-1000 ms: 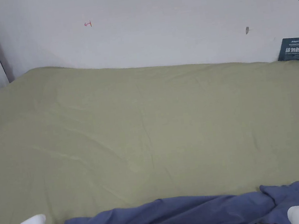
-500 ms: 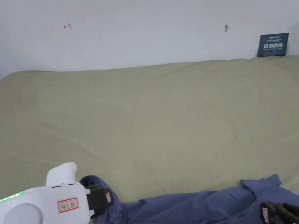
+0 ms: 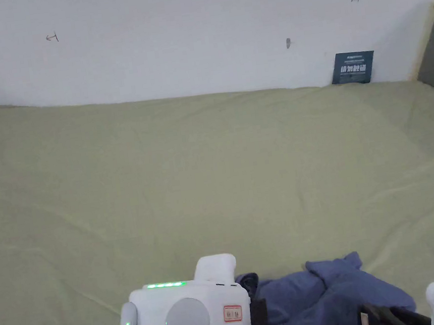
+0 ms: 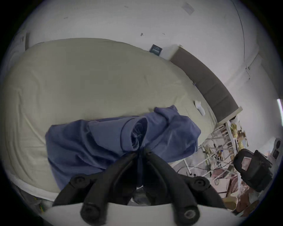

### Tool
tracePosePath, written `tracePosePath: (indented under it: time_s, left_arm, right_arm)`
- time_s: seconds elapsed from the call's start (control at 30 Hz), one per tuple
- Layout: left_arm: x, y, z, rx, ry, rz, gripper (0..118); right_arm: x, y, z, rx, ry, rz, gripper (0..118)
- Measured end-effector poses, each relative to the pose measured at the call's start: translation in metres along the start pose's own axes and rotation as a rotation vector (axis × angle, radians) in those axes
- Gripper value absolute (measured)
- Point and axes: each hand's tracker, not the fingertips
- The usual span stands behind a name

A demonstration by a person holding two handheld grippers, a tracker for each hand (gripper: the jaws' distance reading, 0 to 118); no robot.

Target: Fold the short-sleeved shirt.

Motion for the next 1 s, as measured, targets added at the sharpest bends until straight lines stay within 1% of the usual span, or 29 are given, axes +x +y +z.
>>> tracePosePath:
  time_s: [0.07, 0.1, 0.13, 0.17, 0.2, 0.23, 0.33, 0.37, 0.4, 0.43, 0.47, 0.53, 0.57, 0.6, 0.63, 0.73, 0.83, 0.97, 1.0]
  left_arm:
    - [0.006, -0.001, -0.010, -0.016, 0.000, 0.005, 6]
    - [0.006, -0.001, -0.014, -0.031, 0.002, 0.010, 12]
    - [0.003, 0.000, -0.018, -0.041, 0.002, 0.020, 24]
    - [0.001, 0.001, -0.019, -0.039, -0.001, 0.045, 50]
    - [-0.004, -0.002, -0.017, -0.030, 0.003, 0.075, 84]
    - [-0.007, -0.001, -0.011, -0.005, 0.004, 0.098, 89]
    - [-0.023, 0.002, 0.018, 0.121, -0.069, 0.145, 86]
    - [-0.031, 0.002, 0.029, 0.172, -0.105, 0.153, 80]
    - [-0.040, 0.001, 0.038, 0.225, -0.113, 0.168, 55]
    - [-0.050, 0.000, 0.045, 0.265, -0.105, 0.179, 21]
    - [-0.059, -0.004, 0.049, 0.279, -0.078, 0.190, 0]
    - [-0.078, -0.009, 0.051, 0.340, 0.039, 0.219, 0]
    - [-0.086, -0.011, 0.049, 0.331, 0.004, 0.252, 0]
    - [-0.091, -0.015, 0.044, 0.327, -0.073, 0.290, 0]
    - [-0.092, -0.019, 0.037, 0.316, -0.110, 0.318, 0]
    - [-0.087, -0.028, 0.014, 0.290, -0.084, 0.273, 0]
    - [-0.073, -0.038, -0.011, 0.265, -0.131, 0.247, 0]
    - [-0.042, -0.056, -0.041, 0.212, -0.138, 0.209, 0]
    - [-0.034, -0.060, -0.046, 0.206, -0.160, 0.201, 0]
  right_arm:
    - [0.002, -0.002, -0.001, -0.008, -0.001, -0.003, 2]
    - [0.003, -0.003, -0.003, -0.012, -0.001, -0.005, 2]
    - [0.003, -0.004, -0.004, -0.018, -0.003, -0.006, 2]
    - [0.004, -0.005, -0.004, -0.021, -0.003, -0.007, 2]
    - [0.004, -0.006, -0.004, -0.026, -0.001, -0.005, 2]
    - [0.004, -0.007, -0.004, -0.029, -0.001, -0.001, 2]
    - [0.004, -0.010, -0.003, -0.034, 0.004, 0.007, 2]
    - [0.003, -0.011, -0.004, -0.036, 0.006, 0.007, 2]
    - [0.003, -0.012, -0.004, -0.038, 0.009, 0.007, 2]
    - [0.002, -0.012, -0.004, -0.040, 0.012, 0.008, 2]
    - [0.001, -0.013, -0.004, -0.041, 0.016, 0.010, 2]
    - [-0.002, -0.014, -0.003, -0.041, 0.022, 0.018, 2]
    - [-0.003, -0.014, -0.002, -0.039, 0.023, 0.021, 2]
    - [-0.004, -0.014, 0.000, -0.035, 0.026, 0.023, 2]
    - [-0.004, -0.014, 0.002, -0.031, 0.033, 0.023, 2]
    - [-0.005, -0.012, 0.010, -0.004, 0.045, 0.018, 2]
    - [-0.005, -0.007, 0.020, 0.024, 0.047, 0.020, 2]
    - [-0.006, -0.002, 0.032, 0.054, 0.053, 0.021, 2]
    - [-0.007, -0.001, 0.033, 0.058, 0.057, 0.023, 2]
